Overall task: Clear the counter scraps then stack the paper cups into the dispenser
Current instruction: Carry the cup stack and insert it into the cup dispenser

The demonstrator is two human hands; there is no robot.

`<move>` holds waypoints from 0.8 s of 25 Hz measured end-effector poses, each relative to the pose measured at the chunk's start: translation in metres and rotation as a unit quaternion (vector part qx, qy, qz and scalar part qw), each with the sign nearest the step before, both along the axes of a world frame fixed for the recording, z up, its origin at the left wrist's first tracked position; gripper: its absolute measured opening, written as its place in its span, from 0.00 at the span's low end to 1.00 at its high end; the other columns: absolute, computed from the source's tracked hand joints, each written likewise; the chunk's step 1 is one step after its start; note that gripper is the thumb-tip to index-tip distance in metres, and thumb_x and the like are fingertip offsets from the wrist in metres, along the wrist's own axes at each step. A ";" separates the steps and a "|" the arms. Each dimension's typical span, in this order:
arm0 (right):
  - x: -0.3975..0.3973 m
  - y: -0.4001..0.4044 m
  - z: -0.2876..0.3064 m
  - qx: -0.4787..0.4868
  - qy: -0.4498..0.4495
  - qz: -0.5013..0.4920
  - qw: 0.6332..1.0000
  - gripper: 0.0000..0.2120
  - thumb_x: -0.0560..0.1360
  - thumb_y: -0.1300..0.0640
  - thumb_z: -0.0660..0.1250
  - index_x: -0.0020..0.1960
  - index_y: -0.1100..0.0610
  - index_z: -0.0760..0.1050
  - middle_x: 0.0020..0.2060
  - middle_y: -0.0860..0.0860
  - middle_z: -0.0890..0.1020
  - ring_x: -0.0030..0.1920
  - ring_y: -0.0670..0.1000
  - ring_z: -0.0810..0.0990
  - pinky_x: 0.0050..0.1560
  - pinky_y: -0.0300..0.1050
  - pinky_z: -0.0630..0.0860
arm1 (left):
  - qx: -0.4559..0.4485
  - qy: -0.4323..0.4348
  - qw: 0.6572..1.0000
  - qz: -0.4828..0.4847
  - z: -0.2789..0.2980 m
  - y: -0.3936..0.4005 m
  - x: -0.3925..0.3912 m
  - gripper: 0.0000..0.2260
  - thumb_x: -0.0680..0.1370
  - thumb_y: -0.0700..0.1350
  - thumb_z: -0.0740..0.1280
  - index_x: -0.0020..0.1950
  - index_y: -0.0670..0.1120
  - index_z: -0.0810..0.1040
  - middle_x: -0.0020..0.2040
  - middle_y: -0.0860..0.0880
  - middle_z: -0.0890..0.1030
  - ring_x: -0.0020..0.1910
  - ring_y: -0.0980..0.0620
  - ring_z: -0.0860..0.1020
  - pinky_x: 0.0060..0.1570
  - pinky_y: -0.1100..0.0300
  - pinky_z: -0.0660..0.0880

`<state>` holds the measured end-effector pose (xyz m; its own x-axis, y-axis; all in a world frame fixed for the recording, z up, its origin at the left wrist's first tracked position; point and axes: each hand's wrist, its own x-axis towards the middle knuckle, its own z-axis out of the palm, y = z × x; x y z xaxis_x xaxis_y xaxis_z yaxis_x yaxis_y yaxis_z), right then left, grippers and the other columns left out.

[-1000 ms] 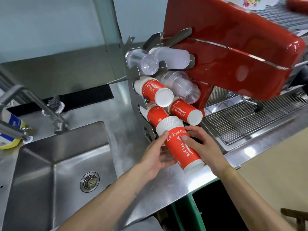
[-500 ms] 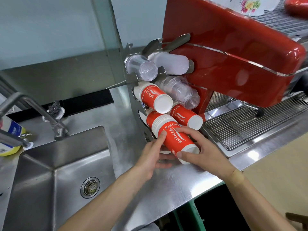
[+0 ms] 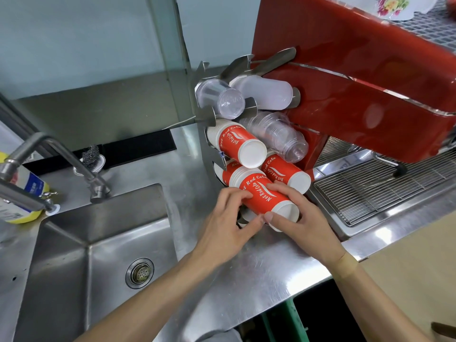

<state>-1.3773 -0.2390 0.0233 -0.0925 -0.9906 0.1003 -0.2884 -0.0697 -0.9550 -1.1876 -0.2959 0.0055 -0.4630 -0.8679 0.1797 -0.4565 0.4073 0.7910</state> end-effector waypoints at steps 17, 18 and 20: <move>-0.010 -0.001 -0.034 0.022 -0.214 -0.013 0.976 0.22 0.75 0.62 0.70 0.68 0.56 0.76 0.60 0.53 0.84 0.61 0.56 0.82 0.55 0.44 0.80 | -0.075 -0.077 0.994 -0.004 -0.006 -0.003 -0.002 0.29 0.72 0.65 0.66 0.70 0.59 0.67 0.71 0.56 0.63 0.64 0.54 0.72 0.52 0.53 0.80; -0.011 -0.003 -0.035 0.021 -0.216 -0.016 0.976 0.22 0.75 0.62 0.70 0.68 0.56 0.77 0.60 0.53 0.84 0.61 0.56 0.82 0.55 0.45 0.81 | -0.075 -0.080 0.994 -0.001 -0.006 -0.005 -0.003 0.29 0.71 0.66 0.66 0.70 0.59 0.66 0.70 0.56 0.62 0.64 0.54 0.71 0.51 0.52 0.80; -0.012 -0.007 -0.037 0.021 -0.220 -0.022 0.975 0.21 0.74 0.60 0.70 0.68 0.55 0.77 0.61 0.52 0.84 0.61 0.54 0.82 0.55 0.45 0.81 | -0.078 -0.085 0.993 0.002 -0.008 -0.008 -0.005 0.29 0.71 0.66 0.66 0.70 0.59 0.66 0.71 0.55 0.62 0.64 0.53 0.71 0.51 0.52 0.80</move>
<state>-1.3897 -0.2459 -0.0136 -0.1596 -0.9872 -0.0002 0.1490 -0.0239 -0.9885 -1.1926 -0.3036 -0.0029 -0.4944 -0.8377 0.2319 -0.5802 0.5167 0.6296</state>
